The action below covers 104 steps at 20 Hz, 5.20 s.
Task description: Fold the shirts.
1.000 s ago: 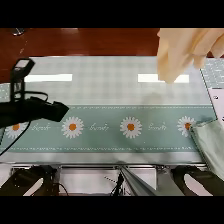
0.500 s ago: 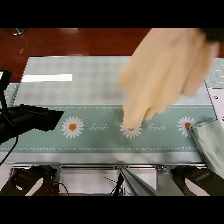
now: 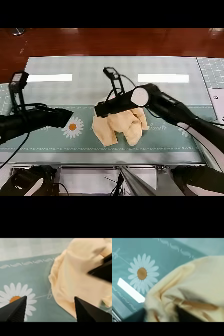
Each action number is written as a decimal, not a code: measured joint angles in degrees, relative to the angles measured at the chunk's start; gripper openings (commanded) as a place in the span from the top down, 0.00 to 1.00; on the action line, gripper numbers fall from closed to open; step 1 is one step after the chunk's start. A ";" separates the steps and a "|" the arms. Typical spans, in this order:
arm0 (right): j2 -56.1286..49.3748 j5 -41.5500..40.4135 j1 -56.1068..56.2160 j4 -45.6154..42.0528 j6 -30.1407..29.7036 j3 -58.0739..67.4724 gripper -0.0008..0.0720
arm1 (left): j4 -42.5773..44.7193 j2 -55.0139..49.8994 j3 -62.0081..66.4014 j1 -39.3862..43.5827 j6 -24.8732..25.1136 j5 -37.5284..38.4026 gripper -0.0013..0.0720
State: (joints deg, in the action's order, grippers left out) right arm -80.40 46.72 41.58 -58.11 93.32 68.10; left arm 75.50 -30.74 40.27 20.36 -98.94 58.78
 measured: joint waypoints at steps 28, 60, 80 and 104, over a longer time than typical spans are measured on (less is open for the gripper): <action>30.08 10.27 -36.94 8.46 -7.56 -45.20 0.14 | -47.84 -31.89 -16.13 19.78 25.51 -26.97 0.94; 36.79 37.68 -40.76 -13.60 -7.67 49.94 0.96 | -17.05 -15.61 70.99 -25.53 14.88 19.32 0.94; 26.16 18.43 -42.53 -20.57 0.63 -0.98 0.96 | -27.30 6.78 -23.47 -24.92 13.68 2.45 0.94; 27.17 18.45 -70.38 -5.22 -10.47 -35.34 0.14 | -37.31 -16.46 -18.29 -46.23 31.04 5.07 0.03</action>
State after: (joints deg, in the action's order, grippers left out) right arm -53.23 65.17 -28.80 -63.33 82.85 32.75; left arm 38.20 -47.20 21.98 -25.87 -67.90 63.86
